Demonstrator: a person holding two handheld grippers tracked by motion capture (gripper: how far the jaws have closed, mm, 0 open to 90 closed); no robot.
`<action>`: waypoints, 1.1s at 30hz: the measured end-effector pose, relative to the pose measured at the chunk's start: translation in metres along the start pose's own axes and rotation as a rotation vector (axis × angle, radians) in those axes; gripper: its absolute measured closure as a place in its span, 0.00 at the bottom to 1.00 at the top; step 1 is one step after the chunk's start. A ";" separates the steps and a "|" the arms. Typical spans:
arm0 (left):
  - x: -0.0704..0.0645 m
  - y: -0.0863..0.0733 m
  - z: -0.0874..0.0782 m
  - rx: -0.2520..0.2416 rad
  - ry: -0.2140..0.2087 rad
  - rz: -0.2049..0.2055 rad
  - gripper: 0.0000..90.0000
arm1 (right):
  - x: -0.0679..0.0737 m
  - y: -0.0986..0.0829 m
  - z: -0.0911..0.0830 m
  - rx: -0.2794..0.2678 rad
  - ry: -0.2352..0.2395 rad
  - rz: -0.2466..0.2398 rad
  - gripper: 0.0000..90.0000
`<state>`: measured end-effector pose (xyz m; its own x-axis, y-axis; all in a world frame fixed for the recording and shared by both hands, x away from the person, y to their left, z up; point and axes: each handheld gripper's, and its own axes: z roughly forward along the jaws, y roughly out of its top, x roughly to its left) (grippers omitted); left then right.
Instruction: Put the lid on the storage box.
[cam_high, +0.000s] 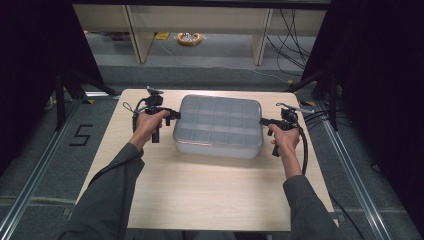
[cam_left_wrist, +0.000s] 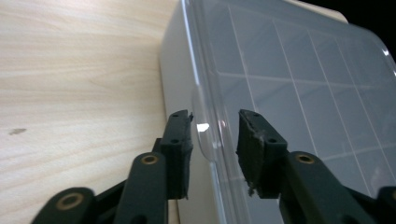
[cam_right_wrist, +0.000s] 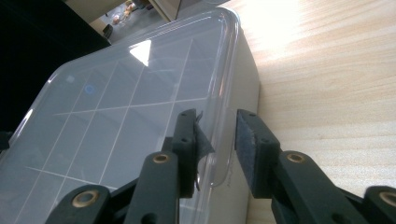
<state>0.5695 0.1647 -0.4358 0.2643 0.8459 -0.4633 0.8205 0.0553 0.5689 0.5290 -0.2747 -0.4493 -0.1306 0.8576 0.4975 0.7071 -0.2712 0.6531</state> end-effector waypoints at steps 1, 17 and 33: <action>0.000 0.000 0.000 0.000 0.000 0.000 0.72 | 0.000 0.000 0.000 0.000 0.000 0.000 0.78; -0.004 -0.002 -0.006 -0.004 0.039 0.034 0.77 | 0.002 0.008 0.007 0.014 0.005 0.042 0.80; 0.000 0.000 -0.011 -0.050 0.040 0.012 0.64 | -0.004 0.009 -0.009 -0.026 -0.006 -0.039 0.70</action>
<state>0.5638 0.1703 -0.4279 0.2524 0.8670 -0.4296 0.7908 0.0710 0.6080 0.5298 -0.2839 -0.4404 -0.1538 0.8705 0.4676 0.6832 -0.2482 0.6868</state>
